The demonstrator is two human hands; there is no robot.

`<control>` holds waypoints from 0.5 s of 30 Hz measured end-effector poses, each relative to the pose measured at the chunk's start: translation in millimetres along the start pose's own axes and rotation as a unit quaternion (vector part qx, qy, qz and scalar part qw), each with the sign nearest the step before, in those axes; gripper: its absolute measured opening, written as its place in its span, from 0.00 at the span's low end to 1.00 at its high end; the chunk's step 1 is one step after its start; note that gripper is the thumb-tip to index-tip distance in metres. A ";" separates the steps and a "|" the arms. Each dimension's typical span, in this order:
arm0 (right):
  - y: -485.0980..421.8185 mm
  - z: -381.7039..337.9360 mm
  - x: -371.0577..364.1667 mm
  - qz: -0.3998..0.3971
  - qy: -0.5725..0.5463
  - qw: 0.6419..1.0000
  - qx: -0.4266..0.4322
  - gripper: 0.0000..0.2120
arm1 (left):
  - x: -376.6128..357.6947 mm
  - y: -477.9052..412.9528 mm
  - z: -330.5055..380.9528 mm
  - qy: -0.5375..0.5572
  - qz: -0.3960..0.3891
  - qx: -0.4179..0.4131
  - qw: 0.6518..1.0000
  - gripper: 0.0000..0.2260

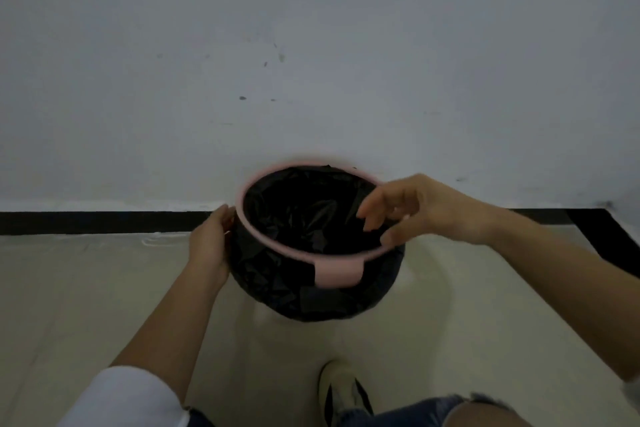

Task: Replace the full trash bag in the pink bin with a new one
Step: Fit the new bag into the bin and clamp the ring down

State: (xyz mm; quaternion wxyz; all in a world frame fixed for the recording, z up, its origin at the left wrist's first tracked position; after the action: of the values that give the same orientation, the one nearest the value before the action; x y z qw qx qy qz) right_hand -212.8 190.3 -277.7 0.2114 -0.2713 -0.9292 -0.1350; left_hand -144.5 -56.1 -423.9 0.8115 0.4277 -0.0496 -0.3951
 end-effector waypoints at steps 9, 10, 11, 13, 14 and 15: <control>7.3 58.8 -71.0 -0.052 0.157 0.986 -0.019 0.12 | 0.0 3.8 -10.8 -0.074 -0.040 -0.068 0.994 0.12; 6.0 60.6 -75.5 -0.058 0.161 0.985 -0.015 0.11 | 2.4 1.5 -12.8 -0.072 -0.038 -0.072 0.994 0.18; 4.9 62.9 -79.0 -0.066 0.164 0.984 -0.011 0.10 | 4.9 0.8 -14.1 -0.065 -0.031 -0.074 0.995 0.21; 2.3 65.5 -84.6 -0.086 0.181 0.980 -0.005 0.09 | 6.9 -1.1 -15.7 -0.054 -0.026 -0.079 0.995 0.23; 0.8 65.6 -86.8 -0.095 0.191 0.977 -0.002 0.09 | 5.5 -0.9 -15.7 -0.047 -0.031 -0.080 0.995 0.23; -0.8 65.9 -88.8 -0.104 0.200 0.974 0.001 0.09 | 5.2 -1.3 -15.9 -0.041 -0.031 -0.078 0.996 0.24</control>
State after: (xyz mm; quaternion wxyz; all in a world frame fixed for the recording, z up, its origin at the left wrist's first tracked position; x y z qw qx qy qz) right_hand -166.5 174.1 -376.9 0.3780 -0.1402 -0.8915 -0.2065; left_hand -135.1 -49.6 -436.2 0.8270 0.3481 -0.0384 -0.4398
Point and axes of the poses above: each hand's wrist, its own y-axis away from the middle knuckle, its own x-axis out of the back of the hand, z = x × y, the point moved 6 cm from there along -y, towards the middle knuckle, and after that the axes turned 13 degrees about x, right-handed, at the moved point
